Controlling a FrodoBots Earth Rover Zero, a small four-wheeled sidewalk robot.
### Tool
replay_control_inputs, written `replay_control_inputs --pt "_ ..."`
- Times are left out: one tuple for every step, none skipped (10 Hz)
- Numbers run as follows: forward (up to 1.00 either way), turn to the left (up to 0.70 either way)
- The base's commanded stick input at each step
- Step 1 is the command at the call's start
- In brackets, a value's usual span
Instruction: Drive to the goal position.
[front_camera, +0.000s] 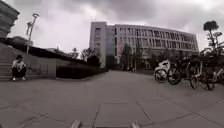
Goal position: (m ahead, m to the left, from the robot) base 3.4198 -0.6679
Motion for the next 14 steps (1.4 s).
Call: replay_control_inputs --pt "1.0 -0.06" --pt "1.0 -0.04" --pt "1.0 -0.03" --pt "1.0 -0.01" --pt "1.0 0.0" --pt "1.0 -0.02" --pt "1.0 -0.07" --pt "1.0 -0.12" --pt "1.0 -0.17" --pt "1.0 -0.22" --pt "1.0 -0.14" --pt "1.0 -0.05" --pt "1.0 0.0" --pt "1.0 0.0"
